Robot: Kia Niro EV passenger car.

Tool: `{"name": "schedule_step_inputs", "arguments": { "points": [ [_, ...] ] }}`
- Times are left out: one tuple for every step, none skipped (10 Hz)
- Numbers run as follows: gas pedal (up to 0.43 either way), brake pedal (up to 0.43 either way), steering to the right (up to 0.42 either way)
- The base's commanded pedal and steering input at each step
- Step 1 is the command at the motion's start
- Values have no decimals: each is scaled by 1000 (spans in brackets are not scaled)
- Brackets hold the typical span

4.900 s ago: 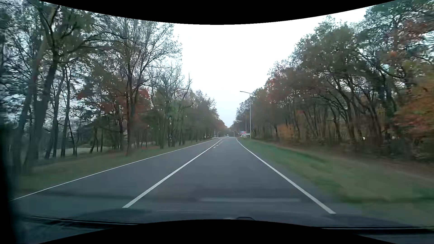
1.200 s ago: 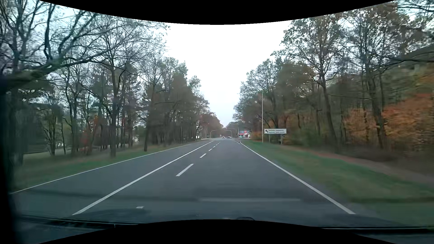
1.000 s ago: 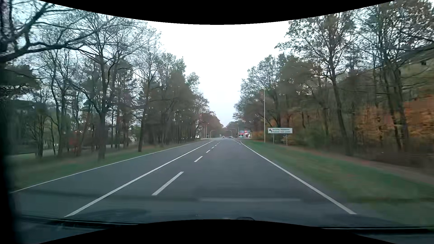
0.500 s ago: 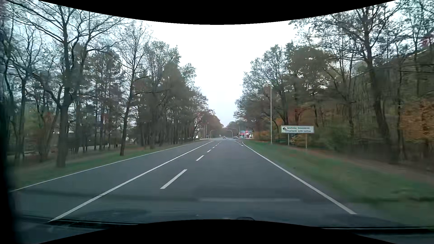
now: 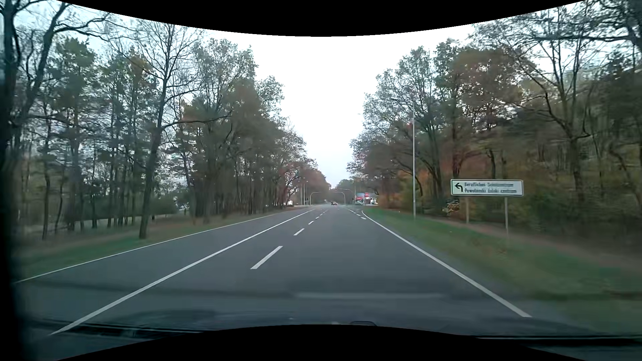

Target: Follow the waypoints while adhering to traffic rules and regulations

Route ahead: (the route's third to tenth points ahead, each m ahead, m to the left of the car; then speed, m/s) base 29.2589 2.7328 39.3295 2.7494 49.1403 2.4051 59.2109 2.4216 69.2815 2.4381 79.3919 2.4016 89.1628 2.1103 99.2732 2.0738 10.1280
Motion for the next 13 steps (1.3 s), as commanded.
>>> {"name": "schedule_step_inputs", "arguments": {
  "points": [
    [8, 0, -2],
    [8, 0, -2],
    [8, 0, -2],
    [8, 0, -2],
    [8, 0, -2],
    [8, 0, -2],
    [8, 0, -2],
    [8, 0, -2],
    [8, 0, -2],
    [8, 0, -2],
    [20, 0, -2],
    [28, 0, -2],
    [28, 0, -2]
  ]
}}
